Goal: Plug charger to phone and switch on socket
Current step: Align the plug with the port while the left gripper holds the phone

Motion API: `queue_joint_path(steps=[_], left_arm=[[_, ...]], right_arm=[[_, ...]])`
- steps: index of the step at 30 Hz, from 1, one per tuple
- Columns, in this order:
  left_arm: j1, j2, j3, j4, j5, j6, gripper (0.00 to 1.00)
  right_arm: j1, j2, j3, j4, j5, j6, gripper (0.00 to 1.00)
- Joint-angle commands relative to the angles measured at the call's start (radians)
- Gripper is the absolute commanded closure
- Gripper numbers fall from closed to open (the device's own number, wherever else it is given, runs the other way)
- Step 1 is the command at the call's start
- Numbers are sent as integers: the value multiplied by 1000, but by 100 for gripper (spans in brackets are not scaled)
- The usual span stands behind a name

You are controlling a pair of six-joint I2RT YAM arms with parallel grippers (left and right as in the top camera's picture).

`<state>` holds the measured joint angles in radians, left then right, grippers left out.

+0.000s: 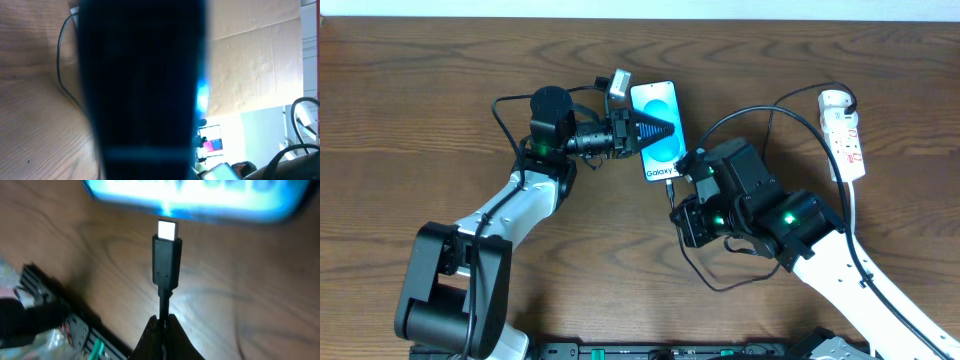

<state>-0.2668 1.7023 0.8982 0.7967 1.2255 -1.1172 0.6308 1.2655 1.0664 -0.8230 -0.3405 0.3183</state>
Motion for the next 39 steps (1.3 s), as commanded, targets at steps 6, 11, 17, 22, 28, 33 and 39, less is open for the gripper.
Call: queue_joint_path(steps=[6,11,17,22,28,33,39], left_arm=[[-3,-2,22,13,20,25,93],[-3,-2,22,13,20,25,93],[-3,-2,22,13,21,40,93],[-3,-2,22,13,21,44,92],[-3,-2,22,13,21,44,93],[-3,-2,22,13,21,43,93],[-3,-2,22,13,21,43,93]], right_arm=[[6,-2,3,-16,-18,-8,99],[6,-2,3,16,-35,-8,99],[6,-2,3,20,-31,-8,99],[6,-2,3,19,-31,-7,99],[6,-2,3,20,-25,28,99],[6,-2,3,19,-24,43,99],[5,-2,3,19,-24,60,99]])
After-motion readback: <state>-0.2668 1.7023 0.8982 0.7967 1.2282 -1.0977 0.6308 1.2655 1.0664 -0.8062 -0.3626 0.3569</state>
